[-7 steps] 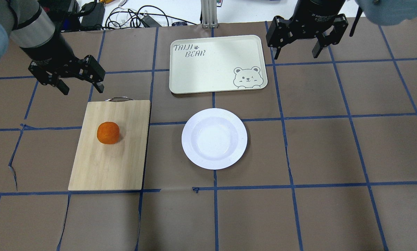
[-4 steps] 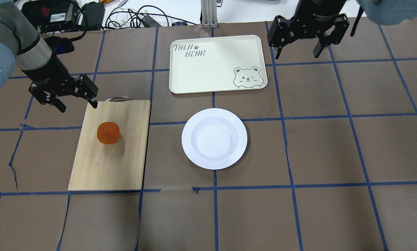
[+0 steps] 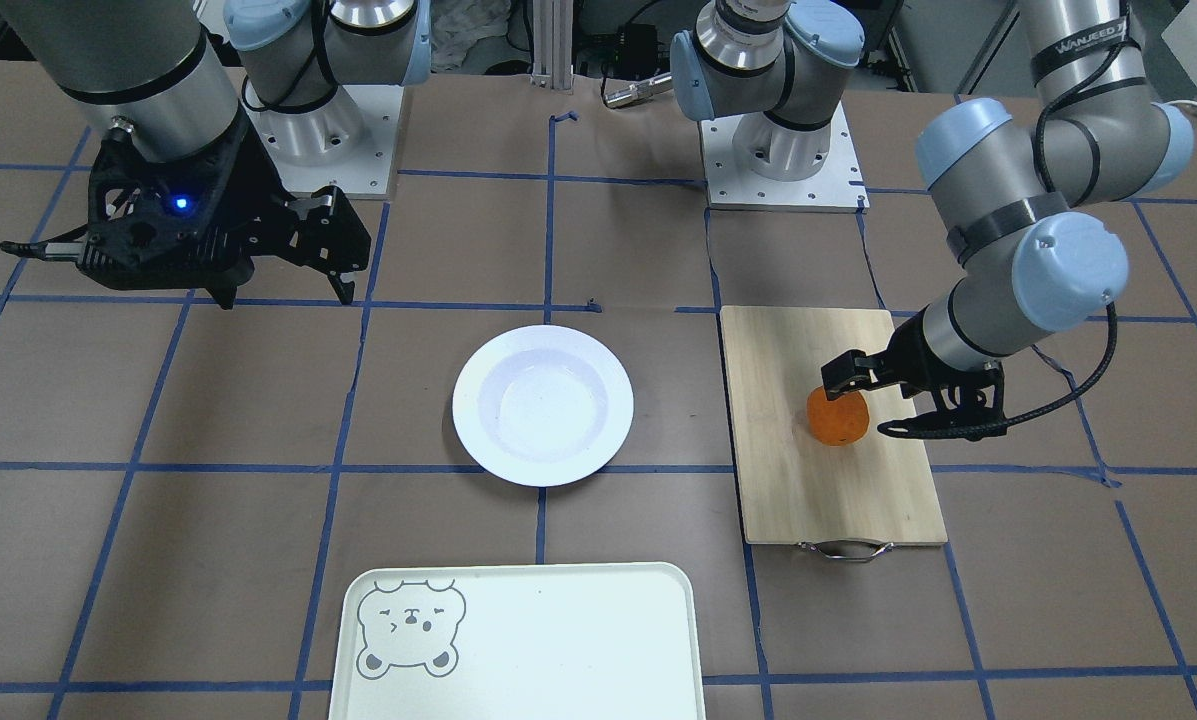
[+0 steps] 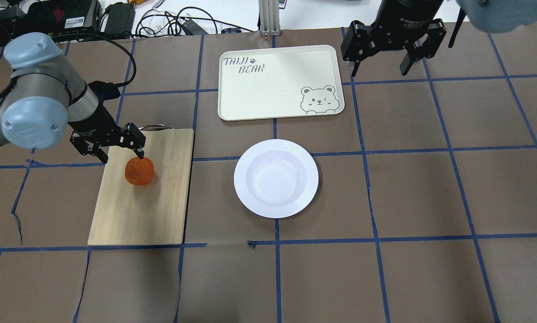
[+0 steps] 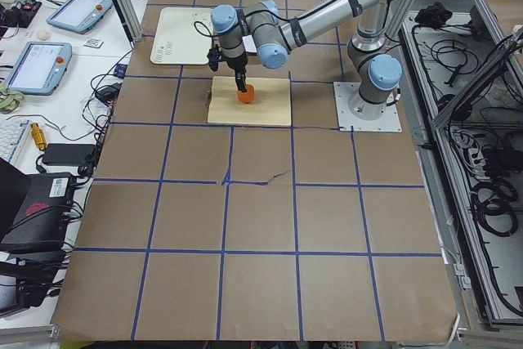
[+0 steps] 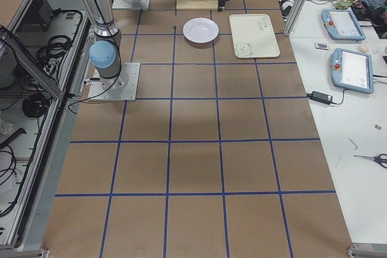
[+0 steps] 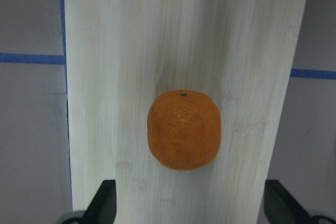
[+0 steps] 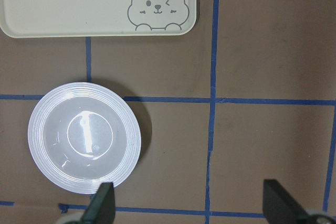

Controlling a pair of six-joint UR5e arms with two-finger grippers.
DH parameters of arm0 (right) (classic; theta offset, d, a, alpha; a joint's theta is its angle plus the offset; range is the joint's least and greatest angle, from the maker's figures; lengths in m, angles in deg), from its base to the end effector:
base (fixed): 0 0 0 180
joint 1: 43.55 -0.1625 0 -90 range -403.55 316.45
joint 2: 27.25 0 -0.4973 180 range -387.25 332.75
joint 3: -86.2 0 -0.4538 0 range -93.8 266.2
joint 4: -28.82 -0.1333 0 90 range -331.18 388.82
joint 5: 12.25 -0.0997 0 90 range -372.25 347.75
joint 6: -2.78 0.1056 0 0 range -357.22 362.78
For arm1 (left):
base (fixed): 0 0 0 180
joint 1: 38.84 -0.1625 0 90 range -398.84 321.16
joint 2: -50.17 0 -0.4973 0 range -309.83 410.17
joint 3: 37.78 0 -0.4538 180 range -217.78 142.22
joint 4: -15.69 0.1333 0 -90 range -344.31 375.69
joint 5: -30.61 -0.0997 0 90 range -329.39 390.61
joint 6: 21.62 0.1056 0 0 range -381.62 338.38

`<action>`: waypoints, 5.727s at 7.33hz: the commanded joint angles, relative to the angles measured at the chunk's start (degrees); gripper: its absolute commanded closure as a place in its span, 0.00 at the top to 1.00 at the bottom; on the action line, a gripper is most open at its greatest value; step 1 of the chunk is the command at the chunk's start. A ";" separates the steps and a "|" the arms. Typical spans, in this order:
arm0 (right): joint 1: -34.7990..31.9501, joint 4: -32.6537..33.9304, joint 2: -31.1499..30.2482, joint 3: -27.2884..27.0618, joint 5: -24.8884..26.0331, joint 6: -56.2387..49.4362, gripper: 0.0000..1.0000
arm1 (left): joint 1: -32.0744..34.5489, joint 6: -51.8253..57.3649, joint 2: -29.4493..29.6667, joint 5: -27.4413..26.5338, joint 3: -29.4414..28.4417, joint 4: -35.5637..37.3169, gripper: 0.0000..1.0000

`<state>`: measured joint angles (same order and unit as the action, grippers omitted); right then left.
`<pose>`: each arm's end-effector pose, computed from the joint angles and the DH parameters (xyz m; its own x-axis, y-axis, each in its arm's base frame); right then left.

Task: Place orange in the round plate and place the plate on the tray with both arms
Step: 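Lower the left gripper onto the orange on the cutting board and close, then lift the orange with the left gripper and carry it over the white plate, then release the orange onto the plate and raise the left gripper away, then lower the right gripper to the plate rim and grip it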

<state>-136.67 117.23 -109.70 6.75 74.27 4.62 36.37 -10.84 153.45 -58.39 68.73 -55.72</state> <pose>0.1733 -0.6123 0.5763 -0.9978 -0.0237 -0.0614 -0.0224 0.9995 -0.0226 0.0188 -0.6005 0.2981 -0.9956 -0.0766 0.0531 -0.0653 0.9801 0.1876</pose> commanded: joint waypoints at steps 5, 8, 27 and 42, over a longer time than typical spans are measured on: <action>0.05 0.09 0.01 0.00 0.57 -0.17 1.00 | 0.02 -0.50 6.32 0.58 0.71 4.80 0.49; -0.04 0.01 -0.08 0.00 0.14 -0.08 1.00 | 0.11 -1.03 5.54 0.58 -0.68 4.45 0.00; 0.84 0.44 1.41 -0.17 -0.56 -4.10 1.00 | 13.36 -18.61 6.69 1.29 -16.07 6.58 1.00; -1.53 49.22 13.45 -40.16 -24.56 10.03 0.89 | 4.24 -15.36 -1.94 -4.52 -15.11 -2.59 1.00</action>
<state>-137.65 165.38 -96.60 -33.01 49.95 14.04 40.57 -26.19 151.51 -62.83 53.56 -58.31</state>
